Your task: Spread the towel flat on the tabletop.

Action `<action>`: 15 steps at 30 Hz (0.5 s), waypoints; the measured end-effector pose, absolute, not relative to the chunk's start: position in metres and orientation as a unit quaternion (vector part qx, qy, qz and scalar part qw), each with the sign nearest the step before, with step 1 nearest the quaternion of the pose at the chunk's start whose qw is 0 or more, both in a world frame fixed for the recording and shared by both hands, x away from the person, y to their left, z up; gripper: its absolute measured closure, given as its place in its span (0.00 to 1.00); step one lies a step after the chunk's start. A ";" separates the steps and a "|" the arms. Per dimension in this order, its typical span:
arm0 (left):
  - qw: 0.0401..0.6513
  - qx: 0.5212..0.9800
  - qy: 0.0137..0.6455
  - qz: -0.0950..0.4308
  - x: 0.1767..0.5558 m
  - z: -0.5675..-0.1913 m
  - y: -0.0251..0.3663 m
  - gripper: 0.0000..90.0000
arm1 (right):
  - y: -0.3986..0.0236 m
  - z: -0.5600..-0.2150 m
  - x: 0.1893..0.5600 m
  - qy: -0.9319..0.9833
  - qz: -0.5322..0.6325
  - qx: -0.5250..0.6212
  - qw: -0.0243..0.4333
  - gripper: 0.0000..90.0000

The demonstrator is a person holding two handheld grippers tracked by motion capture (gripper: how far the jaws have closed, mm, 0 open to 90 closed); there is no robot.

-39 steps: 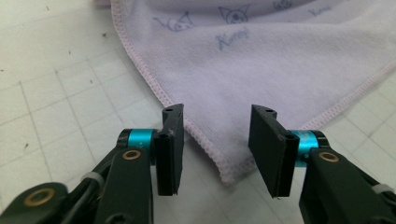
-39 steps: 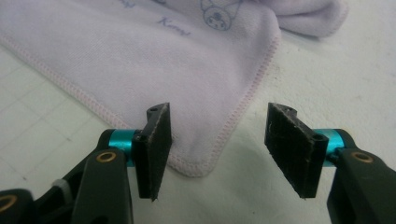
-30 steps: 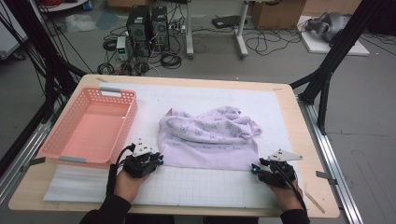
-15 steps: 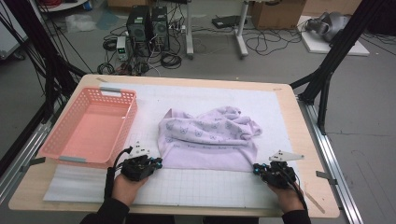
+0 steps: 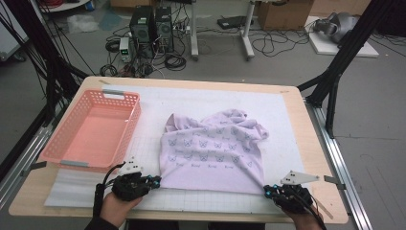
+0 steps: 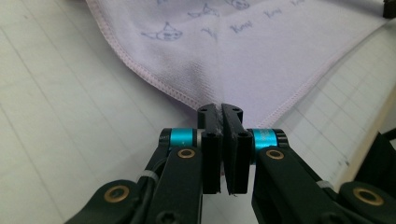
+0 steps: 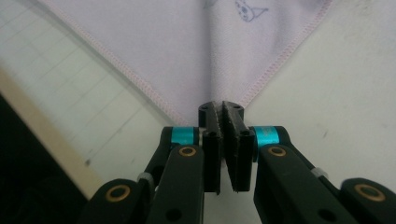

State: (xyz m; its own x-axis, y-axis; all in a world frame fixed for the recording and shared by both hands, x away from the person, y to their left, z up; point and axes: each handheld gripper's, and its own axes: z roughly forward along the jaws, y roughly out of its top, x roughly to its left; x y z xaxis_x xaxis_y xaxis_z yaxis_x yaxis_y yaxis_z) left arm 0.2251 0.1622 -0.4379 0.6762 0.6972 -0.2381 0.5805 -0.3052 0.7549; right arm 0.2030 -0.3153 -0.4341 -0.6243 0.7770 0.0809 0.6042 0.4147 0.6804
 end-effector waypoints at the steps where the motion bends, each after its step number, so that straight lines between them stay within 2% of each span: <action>1: 0.435 0.807 0.394 0.065 0.222 -0.438 0.162 0.96 | -0.315 -0.434 0.200 0.834 0.346 0.411 0.124 0.96; 15: 0.417 0.838 0.352 0.012 0.171 -0.435 0.173 0.96 | -0.314 -0.423 0.149 0.864 0.330 0.367 0.103 0.96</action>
